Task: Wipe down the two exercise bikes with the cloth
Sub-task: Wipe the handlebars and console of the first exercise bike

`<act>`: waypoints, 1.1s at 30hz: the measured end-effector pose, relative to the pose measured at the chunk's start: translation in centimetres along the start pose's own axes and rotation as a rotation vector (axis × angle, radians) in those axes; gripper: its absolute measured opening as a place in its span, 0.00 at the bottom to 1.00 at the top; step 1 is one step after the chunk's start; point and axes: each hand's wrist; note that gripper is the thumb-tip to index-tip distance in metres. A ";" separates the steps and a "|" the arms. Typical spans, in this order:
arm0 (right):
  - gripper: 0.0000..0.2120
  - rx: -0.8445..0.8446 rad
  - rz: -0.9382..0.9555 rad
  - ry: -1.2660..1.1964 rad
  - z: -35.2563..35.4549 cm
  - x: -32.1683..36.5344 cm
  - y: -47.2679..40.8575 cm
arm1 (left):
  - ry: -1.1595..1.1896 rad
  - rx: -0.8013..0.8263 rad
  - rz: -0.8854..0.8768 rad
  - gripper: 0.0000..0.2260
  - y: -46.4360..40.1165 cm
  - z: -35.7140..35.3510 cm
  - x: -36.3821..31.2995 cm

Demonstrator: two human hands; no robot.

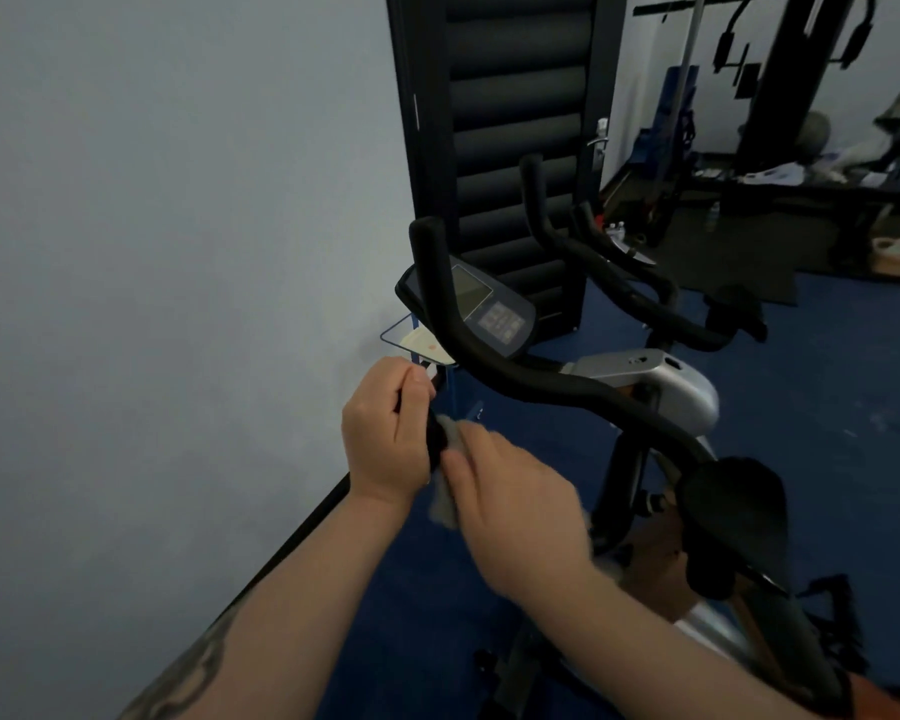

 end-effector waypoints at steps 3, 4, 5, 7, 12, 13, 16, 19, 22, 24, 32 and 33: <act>0.18 -0.083 0.017 0.066 0.6 -3.5 1.9 | -0.020 -0.021 -0.046 0.16 0.1 0.0 0.1; 0.14 -0.079 0.037 0.080 0.7 -4.2 2.0 | -0.036 -0.023 -0.060 0.16 0.1 0.0 0.1; 0.08 -0.049 0.053 0.133 1.0 -4.3 1.8 | -0.068 -0.016 -0.076 0.16 0.1 0.0 0.0; 0.14 0.009 0.061 0.312 1.0 -3.2 0.7 | -0.166 0.026 -0.128 0.16 -0.2 0.3 0.0; 0.09 0.046 0.021 0.139 0.6 -2.6 0.6 | -0.554 0.270 -0.587 0.13 -1.2 1.5 0.1; 0.11 -0.011 0.035 0.066 0.8 -3.5 1.2 | -0.607 0.302 -0.674 0.13 -1.4 1.7 0.2; 0.14 -0.097 0.143 0.033 1.0 -6.4 2.4 | -0.676 0.308 -0.850 0.13 -1.3 2.0 0.6; 0.05 -0.142 0.125 0.259 0.9 -5.0 1.5 | -0.683 0.316 -1.005 0.15 -0.6 1.7 1.1; 0.10 -0.165 0.085 0.340 0.3 -2.7 0.9 | -0.650 0.310 -1.043 0.17 -0.4 1.5 1.5; 0.04 -0.199 0.118 0.240 -0.2 -3.6 1.4 | -0.603 0.309 -1.034 0.17 -0.3 1.3 1.7; 0.16 -0.206 0.000 -0.031 0.3 -6.6 3.5 | -0.543 0.201 -0.918 0.17 0.8 0.3 2.0; 0.17 -0.235 -0.077 -0.035 0.1 -5.4 3.1 | -0.541 0.192 -0.912 0.17 0.9 0.3 2.0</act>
Point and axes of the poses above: each hand's wrist, its own y-axis away from the middle knuckle, its own z-axis out of the back of the hand, x = y × z, and after that the axes turned 15 degrees about -z, right-handed
